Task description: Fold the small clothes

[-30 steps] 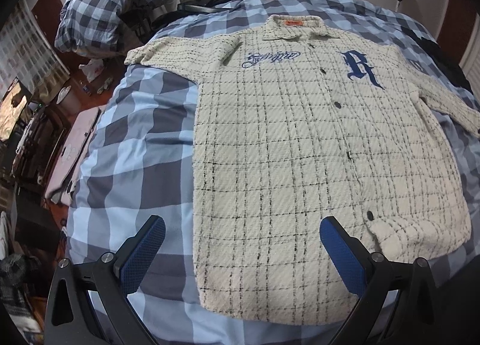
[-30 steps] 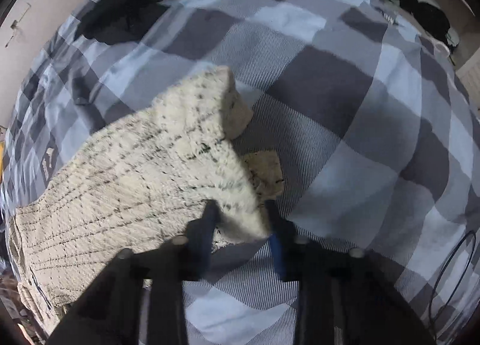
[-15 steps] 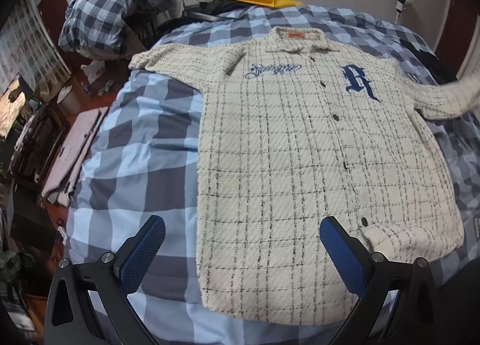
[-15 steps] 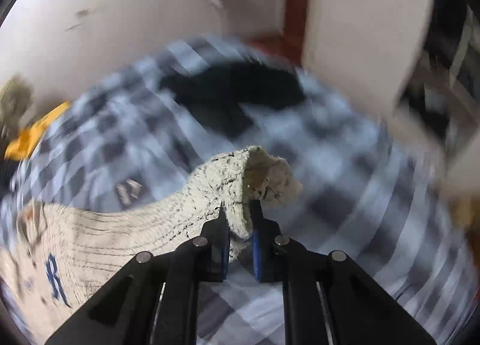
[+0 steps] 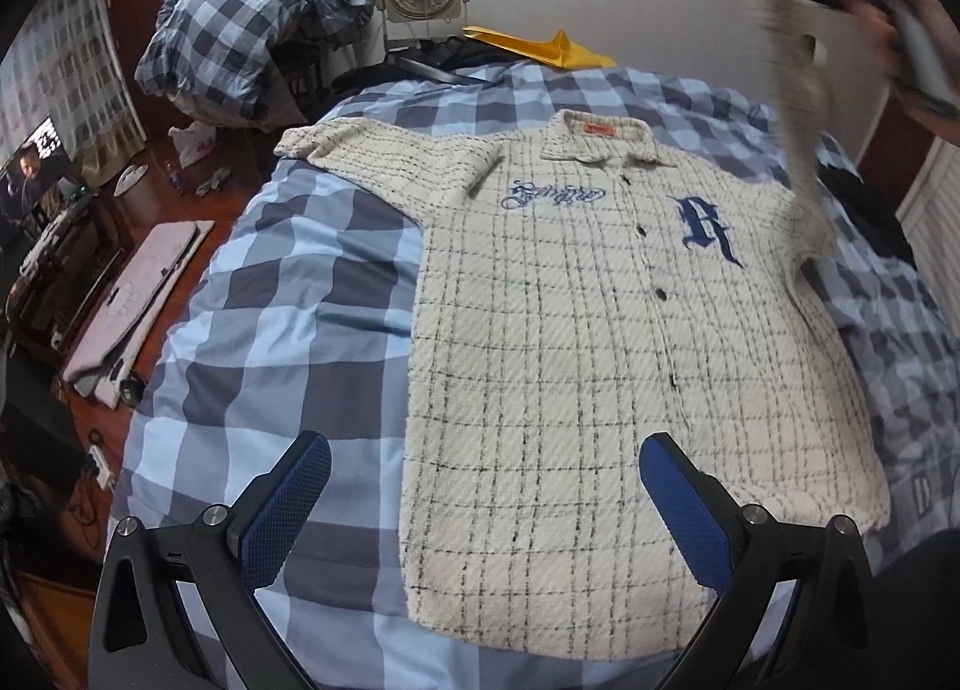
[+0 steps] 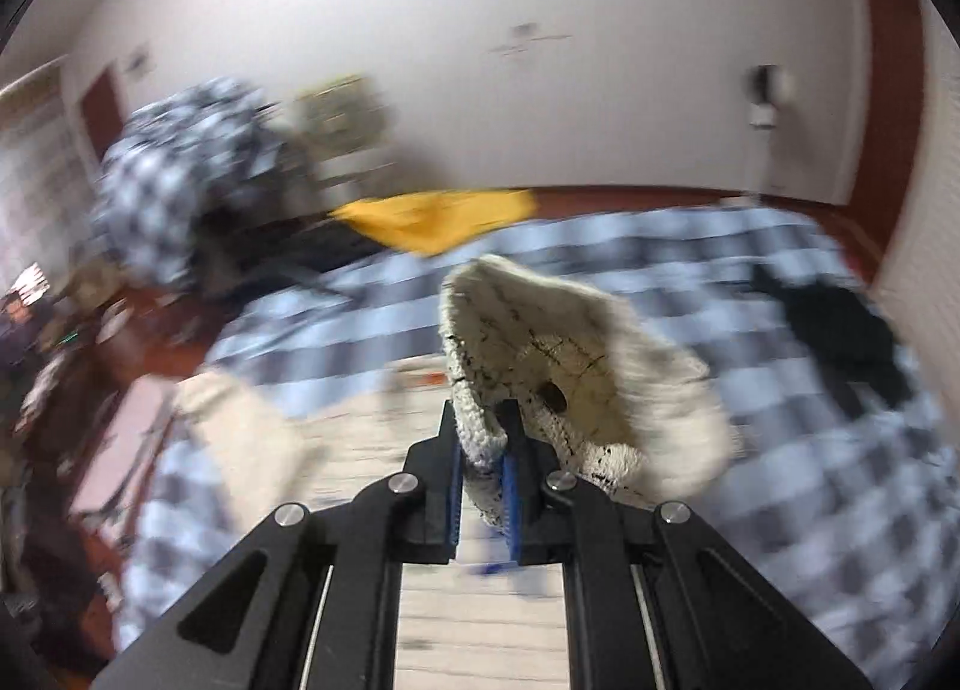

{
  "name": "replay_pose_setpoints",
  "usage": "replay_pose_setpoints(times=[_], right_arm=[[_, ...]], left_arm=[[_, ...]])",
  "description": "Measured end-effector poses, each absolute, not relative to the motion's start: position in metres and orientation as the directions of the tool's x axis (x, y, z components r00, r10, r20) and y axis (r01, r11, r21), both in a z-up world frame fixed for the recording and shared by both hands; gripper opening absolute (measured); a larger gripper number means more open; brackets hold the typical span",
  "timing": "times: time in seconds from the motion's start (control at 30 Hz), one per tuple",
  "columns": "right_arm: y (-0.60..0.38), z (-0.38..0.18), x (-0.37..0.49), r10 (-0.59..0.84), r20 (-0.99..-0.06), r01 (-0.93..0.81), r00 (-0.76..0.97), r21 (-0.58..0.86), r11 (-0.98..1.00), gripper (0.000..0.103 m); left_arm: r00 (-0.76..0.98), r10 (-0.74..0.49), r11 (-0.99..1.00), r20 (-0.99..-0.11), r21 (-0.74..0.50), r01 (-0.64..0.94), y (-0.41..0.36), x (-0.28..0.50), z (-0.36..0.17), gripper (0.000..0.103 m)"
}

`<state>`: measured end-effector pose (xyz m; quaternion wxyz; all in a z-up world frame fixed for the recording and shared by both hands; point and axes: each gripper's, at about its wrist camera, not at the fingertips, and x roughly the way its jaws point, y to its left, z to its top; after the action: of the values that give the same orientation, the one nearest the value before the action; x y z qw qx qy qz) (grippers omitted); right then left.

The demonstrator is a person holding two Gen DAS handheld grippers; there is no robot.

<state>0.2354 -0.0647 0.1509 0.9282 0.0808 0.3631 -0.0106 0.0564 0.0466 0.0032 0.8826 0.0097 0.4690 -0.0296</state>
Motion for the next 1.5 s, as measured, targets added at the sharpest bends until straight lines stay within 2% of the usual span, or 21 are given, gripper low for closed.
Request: replay_pose_setpoints(times=[0.13,0.2,0.23,0.3,0.33,0.43,0.5,0.57,0.67,0.73,0.8,0.9,1.07,1.2,1.3,1.33,1.37,1.4,1.47,1.5], right_arm=[[0.007,0.079,0.272,0.221,-0.754,-0.074,0.619,0.224,0.972,0.010],[0.034,0.035,0.286,0.412,-0.753,-0.133,0.512,0.405,0.905,0.022],[0.029,0.015,0.290,0.515,-0.732,-0.112,0.447,0.525,0.844,0.037],[0.024,-0.004,0.289,0.594,-0.699,-0.082,0.399,0.618,0.782,0.040],[0.020,-0.007,0.285,0.602,-0.698,-0.095,0.386,0.620,0.779,0.042],[-0.003,-0.002,0.267,0.513,-0.756,-0.147,0.406,0.500,0.853,0.055],[-0.032,0.008,0.238,0.400,-0.797,-0.148,0.453,0.375,0.915,0.066],[-0.073,0.011,0.206,0.212,-0.835,-0.106,0.508,0.183,0.977,0.081],[-0.135,-0.004,0.172,-0.041,-0.872,0.005,0.487,-0.044,0.999,0.081],[-0.177,-0.019,0.159,-0.139,-0.886,0.086,0.442,-0.112,0.990,0.081],[-0.221,-0.036,0.147,-0.160,-0.906,0.172,0.392,-0.099,0.980,0.081],[-0.277,-0.068,0.143,-0.106,-0.932,0.279,0.346,-0.006,0.960,0.081],[-0.323,-0.120,0.152,-0.063,-0.958,0.353,0.281,0.043,0.935,0.081],[-0.321,-0.141,0.172,0.017,-0.965,0.315,0.261,0.102,0.943,0.079],[-0.309,-0.148,0.185,0.027,-0.966,0.290,0.259,0.104,0.951,0.068],[-0.306,-0.150,0.189,0.010,-0.967,0.283,0.253,0.084,0.955,0.048],[-0.305,-0.154,0.192,-0.023,-0.973,0.289,0.230,0.046,0.956,0.019],[-0.306,-0.155,0.193,-0.024,-0.975,0.305,0.222,0.046,0.951,0.011],[-0.320,-0.153,0.192,0.011,-0.969,0.376,0.249,0.107,0.920,0.005],[-0.327,-0.151,0.190,0.023,-0.964,0.403,0.264,0.132,0.905,0.005]], left_arm=[[0.545,-0.037,0.999,-0.837,-0.031,0.019,0.060,0.061,-0.003,0.103],[0.540,-0.043,0.999,-0.840,-0.046,0.008,0.065,0.061,-0.004,0.103],[0.540,-0.047,0.998,-0.840,-0.055,0.001,0.067,0.061,-0.004,0.103],[0.544,-0.054,0.998,-0.837,-0.062,0.003,0.068,0.059,-0.003,0.103],[0.548,-0.055,0.998,-0.835,-0.063,0.006,0.068,0.059,-0.002,0.103],[0.554,-0.060,0.998,-0.830,-0.063,0.014,0.064,0.059,0.001,0.103],[0.554,-0.065,0.998,-0.830,-0.066,0.020,0.062,0.059,0.002,0.103],[0.552,-0.062,0.998,-0.832,-0.055,0.029,0.058,0.058,0.002,0.103],[0.551,-0.046,0.999,-0.833,-0.029,0.040,0.053,0.056,0.001,0.103],[0.550,-0.031,0.999,-0.835,-0.009,0.043,0.050,0.055,0.000,0.103],[0.549,-0.017,0.999,-0.836,0.007,0.041,0.049,0.055,-0.002,0.103],[0.542,0.007,0.999,-0.840,0.031,0.035,0.047,0.058,-0.006,0.103],[0.521,0.031,0.998,-0.853,0.053,0.026,0.047,0.062,-0.014,0.103],[0.503,0.028,0.999,-0.864,0.045,0.023,0.047,0.067,-0.019,0.103],[0.494,0.033,0.998,-0.869,0.055,0.029,0.044,0.068,-0.023,0.103],[0.492,0.039,0.997,-0.870,0.063,0.032,0.042,0.068,-0.025,0.103],[0.490,0.046,0.997,-0.871,0.073,0.036,0.041,0.067,-0.026,0.103],[0.489,0.048,0.996,-0.871,0.076,0.038,0.040,0.067,-0.027,0.103],[0.487,0.050,0.996,-0.872,0.081,0.043,0.038,0.066,-0.028,0.103],[0.488,0.051,0.996,-0.871,0.082,0.043,0.038,0.066,-0.027,0.103]])
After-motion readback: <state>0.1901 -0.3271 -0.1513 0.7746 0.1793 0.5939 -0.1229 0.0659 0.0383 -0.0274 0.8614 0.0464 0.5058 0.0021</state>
